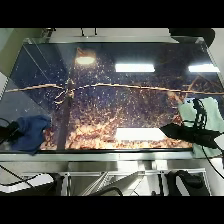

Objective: Fold the shirts.

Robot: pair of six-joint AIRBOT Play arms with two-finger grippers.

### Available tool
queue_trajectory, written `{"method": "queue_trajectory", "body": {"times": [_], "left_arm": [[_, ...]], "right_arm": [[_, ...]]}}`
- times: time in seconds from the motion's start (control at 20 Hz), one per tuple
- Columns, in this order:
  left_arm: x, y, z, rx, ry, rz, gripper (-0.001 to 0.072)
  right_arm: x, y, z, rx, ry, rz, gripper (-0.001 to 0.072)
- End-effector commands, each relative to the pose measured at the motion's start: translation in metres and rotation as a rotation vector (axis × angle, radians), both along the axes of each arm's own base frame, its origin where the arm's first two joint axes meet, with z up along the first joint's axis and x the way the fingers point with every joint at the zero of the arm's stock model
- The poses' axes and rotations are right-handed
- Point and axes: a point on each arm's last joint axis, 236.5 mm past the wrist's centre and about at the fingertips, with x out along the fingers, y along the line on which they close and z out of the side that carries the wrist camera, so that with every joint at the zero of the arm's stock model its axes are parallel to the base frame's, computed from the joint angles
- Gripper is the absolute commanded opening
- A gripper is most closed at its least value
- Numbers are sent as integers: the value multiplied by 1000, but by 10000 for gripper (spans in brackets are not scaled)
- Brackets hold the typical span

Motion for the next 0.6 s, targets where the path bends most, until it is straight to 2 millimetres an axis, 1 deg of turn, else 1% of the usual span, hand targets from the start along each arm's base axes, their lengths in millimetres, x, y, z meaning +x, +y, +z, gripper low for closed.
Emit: {"method": "queue_trajectory", "body": {"times": [0.0,0.05,0.1,0.15,0.2,0.25,0.3,0.35,0.45,0.5,0.55], "left_arm": [[73,-79,69,-177,-343,-84,16],[92,-117,102,-262,-460,-139,16],[103,-158,135,-348,-560,-210,16],[107,-196,163,-418,-631,-279,16],[106,-232,187,-467,-689,-352,16],[102,-265,203,-497,-723,-422,16],[94,-294,211,-505,-738,-496,16],[85,-319,215,-512,-739,-566,16],[68,-366,217,-545,-730,-684,16],[65,-381,209,-535,-708,-717,16],[64,-392,194,-506,-669,-738,16]], "right_arm": [[0,0,0,1,1,1,16],[0,0,0,1,0,0,16],[0,0,0,1,0,0,16],[0,0,0,1,1,1,16],[0,0,0,0,1,1,16],[0,0,0,0,2,1,16],[0,0,0,0,1,1,17],[0,0,0,0,1,0,16],[0,0,-2,1,7,1,16],[0,0,-3,1,14,1,16],[1,0,-5,0,19,2,16]]}}
